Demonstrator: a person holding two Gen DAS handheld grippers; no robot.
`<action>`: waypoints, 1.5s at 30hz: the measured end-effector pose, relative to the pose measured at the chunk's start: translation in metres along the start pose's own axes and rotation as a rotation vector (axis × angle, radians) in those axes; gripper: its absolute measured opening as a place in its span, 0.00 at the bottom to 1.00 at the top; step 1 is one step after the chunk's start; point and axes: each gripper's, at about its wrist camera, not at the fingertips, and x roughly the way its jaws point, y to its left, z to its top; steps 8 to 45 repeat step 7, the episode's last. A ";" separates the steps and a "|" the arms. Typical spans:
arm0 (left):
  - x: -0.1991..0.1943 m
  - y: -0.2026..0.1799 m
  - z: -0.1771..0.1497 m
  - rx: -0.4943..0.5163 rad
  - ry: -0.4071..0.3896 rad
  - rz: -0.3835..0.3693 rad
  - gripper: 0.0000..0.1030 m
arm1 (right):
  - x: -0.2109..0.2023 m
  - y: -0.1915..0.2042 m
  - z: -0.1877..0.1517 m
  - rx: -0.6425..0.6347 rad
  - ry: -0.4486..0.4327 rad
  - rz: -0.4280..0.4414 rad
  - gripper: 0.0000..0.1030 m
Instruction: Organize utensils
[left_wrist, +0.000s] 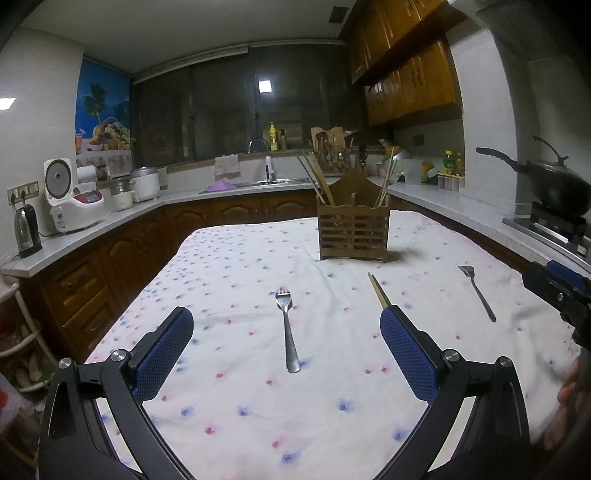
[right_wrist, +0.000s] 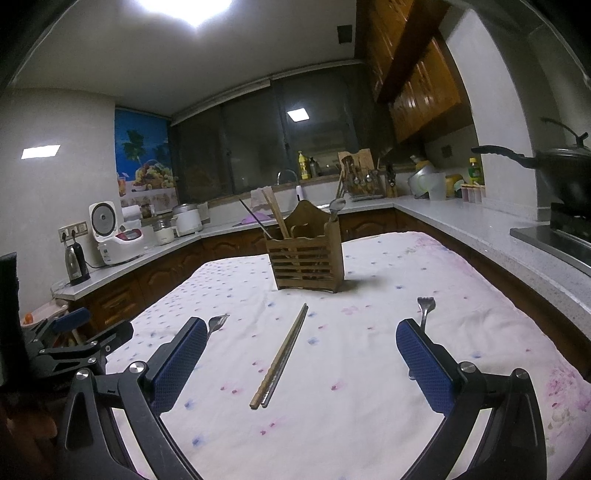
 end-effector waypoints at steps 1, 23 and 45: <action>0.001 0.001 0.000 0.000 0.000 -0.002 1.00 | 0.001 -0.003 -0.001 0.004 0.000 -0.001 1.00; 0.005 0.002 0.005 -0.002 -0.001 -0.016 1.00 | 0.011 -0.007 0.003 0.027 0.015 -0.001 1.00; 0.005 0.002 0.005 -0.002 -0.001 -0.016 1.00 | 0.011 -0.007 0.003 0.027 0.015 -0.001 1.00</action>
